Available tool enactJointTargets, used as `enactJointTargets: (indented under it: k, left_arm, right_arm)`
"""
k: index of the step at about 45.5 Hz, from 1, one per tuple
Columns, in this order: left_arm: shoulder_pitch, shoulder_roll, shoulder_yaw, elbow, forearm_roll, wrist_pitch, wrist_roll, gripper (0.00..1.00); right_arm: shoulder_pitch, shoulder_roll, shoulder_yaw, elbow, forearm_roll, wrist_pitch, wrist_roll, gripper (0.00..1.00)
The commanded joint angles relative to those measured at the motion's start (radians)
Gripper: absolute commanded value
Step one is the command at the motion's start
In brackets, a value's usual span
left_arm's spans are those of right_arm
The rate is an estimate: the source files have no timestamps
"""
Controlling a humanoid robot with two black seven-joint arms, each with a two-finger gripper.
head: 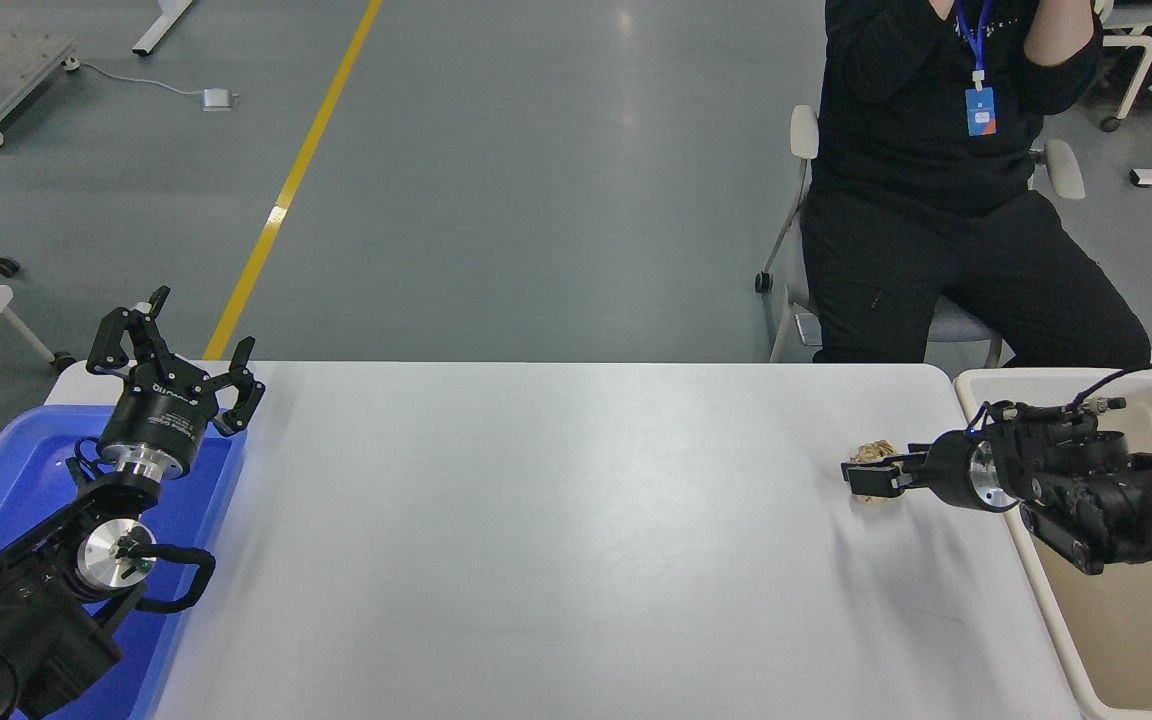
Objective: Clean the table surface
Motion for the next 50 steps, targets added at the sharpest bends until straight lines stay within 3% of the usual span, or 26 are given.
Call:
enactJointTargets:
  k: [1,35,39,50]
  left_arm:
    - [0.0,0.0,0.0,0.0,0.0,0.0,0.0,1.0]
    - [0.0,0.0,-0.001,0.0,0.0,0.0,0.0,1.0]
    - [0.0,0.0,0.0,0.0,0.0,0.0,0.0,1.0]
    - [0.0,0.0,0.0,0.0,0.0,0.0,0.0,1.0]
  right_arm:
    - [-0.02,0.005,0.0,-0.037,0.013,-0.006,0.0,0.99]
    - [-0.044,0.038,0.0,-0.046,0.048,-0.055,-0.002,0.98]
    - [-0.052,0.042,-0.001,-0.063,0.048,-0.061,0.0,0.86]
    - [-0.07,0.051,-0.017,-0.074,0.042,-0.06,0.003,0.66]
